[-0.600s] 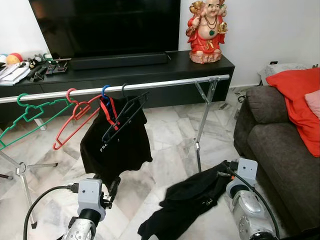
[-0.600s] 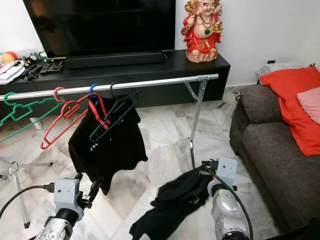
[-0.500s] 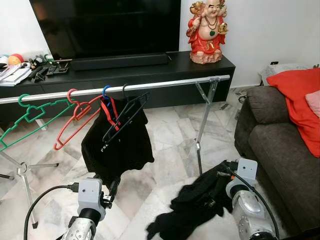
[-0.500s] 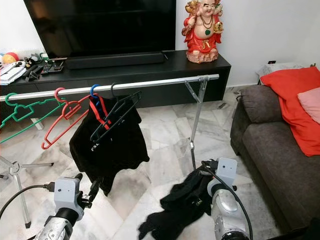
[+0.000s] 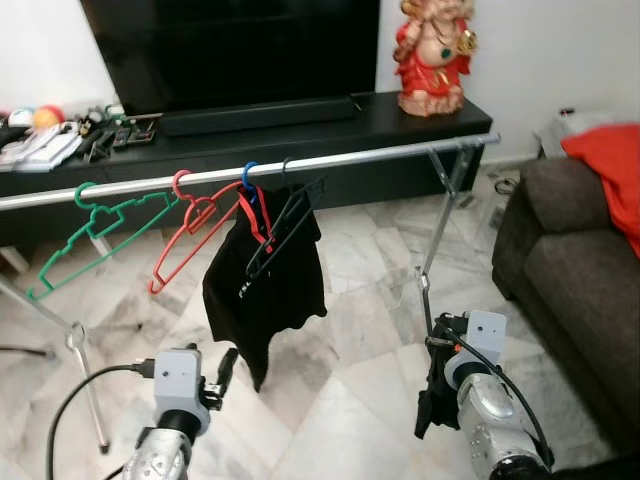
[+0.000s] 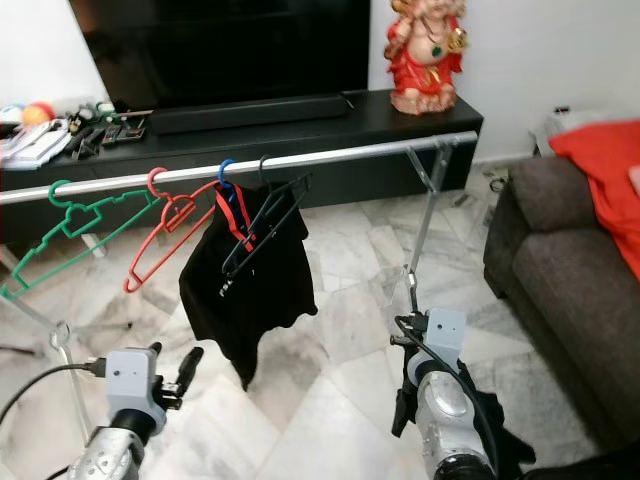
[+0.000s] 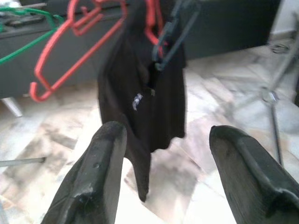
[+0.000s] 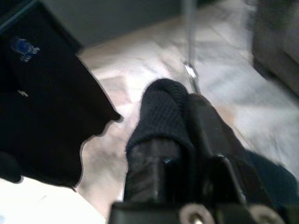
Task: Hang hanger
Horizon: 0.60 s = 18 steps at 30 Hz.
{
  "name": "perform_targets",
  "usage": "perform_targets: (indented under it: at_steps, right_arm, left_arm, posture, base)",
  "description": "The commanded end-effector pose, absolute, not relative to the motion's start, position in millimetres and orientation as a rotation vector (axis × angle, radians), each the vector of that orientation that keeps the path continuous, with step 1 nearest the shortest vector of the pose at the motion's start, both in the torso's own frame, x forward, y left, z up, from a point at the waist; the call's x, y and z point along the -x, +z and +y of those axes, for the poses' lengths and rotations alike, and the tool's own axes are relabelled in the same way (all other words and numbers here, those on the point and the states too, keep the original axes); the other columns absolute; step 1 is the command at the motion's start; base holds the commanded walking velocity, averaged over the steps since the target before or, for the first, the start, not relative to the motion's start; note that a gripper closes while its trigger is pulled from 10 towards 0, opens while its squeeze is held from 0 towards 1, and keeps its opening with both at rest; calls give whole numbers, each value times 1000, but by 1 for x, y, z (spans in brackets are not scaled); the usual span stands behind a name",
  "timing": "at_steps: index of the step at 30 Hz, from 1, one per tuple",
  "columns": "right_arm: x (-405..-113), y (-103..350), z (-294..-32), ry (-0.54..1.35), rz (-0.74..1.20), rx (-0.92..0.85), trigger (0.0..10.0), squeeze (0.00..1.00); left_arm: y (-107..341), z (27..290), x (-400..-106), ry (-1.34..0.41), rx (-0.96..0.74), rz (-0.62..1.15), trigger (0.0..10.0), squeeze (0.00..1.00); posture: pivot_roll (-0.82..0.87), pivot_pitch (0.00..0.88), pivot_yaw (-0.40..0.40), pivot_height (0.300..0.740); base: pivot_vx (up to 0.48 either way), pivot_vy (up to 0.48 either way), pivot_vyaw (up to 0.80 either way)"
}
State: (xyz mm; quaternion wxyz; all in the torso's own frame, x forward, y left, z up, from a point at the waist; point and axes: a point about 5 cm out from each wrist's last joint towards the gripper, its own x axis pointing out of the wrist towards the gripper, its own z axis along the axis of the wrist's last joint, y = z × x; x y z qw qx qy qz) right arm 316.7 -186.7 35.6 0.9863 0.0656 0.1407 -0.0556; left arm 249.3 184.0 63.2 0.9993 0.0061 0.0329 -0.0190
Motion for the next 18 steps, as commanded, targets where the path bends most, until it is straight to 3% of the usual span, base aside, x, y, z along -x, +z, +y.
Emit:
perform_targets:
  at_steps: [1,6,18]
  right_arm:
    - [-321,41,-182,-101,255,-135,10000,0]
    - [-321,40,-181,-100,256,-136,10000,0]
    - [-320,38,-178,-99,263,-139,10000,0]
  left_arm:
    - [64,190,-248,-20,-23,71,10000,0]
    - [65,192,-248,-6,-22,71,10000,0]
    - [68,195,-246,-1,3,66,10000,0]
  posture:
    - [-19,93,64,740]
    - [-14,100,66,740]
    - [-11,105,71,740]
  base:
    - [0,480,0]
    - [0,430,0]
    - [0,0,0]
